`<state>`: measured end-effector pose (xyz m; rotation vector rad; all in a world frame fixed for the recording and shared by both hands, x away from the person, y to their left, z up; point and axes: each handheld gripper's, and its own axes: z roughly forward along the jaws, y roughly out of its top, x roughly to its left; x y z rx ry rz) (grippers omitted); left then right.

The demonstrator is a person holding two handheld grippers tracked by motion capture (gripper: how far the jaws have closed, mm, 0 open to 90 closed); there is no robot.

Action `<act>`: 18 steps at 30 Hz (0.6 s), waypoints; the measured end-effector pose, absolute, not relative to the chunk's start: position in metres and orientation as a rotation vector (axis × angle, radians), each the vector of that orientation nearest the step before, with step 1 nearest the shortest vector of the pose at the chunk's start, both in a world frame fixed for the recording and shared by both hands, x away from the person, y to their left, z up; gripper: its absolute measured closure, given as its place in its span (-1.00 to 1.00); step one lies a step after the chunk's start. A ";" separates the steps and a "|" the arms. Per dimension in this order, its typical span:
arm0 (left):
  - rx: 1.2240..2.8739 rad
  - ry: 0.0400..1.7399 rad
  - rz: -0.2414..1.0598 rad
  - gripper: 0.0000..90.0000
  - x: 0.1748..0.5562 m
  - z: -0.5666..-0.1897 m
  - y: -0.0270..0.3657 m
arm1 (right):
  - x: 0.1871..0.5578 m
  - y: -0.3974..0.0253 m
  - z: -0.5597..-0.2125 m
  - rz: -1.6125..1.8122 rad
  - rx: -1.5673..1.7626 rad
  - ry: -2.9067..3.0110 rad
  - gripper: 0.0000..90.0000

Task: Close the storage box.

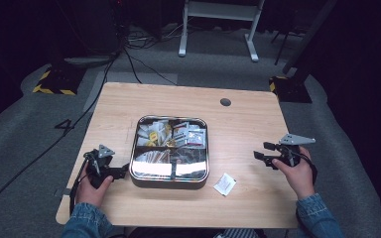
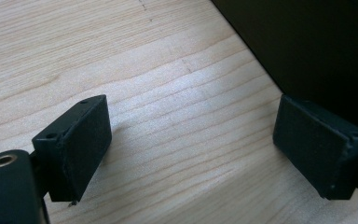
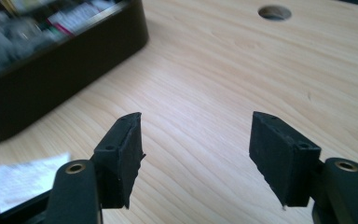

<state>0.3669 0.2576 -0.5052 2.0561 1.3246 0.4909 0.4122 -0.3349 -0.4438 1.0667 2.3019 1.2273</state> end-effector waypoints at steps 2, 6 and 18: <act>2.056 1.325 0.491 -0.74 0.367 -0.505 0.258 | 0.413 -0.338 -0.450 1.200 1.067 2.308 -0.22; 2.056 1.325 0.491 -0.74 0.367 -0.505 0.258 | 0.413 -0.340 -0.464 1.169 1.086 2.320 -0.23; 2.063 1.323 0.485 -0.74 0.368 -0.505 0.258 | 0.416 -0.336 -0.499 1.033 1.060 2.374 -0.32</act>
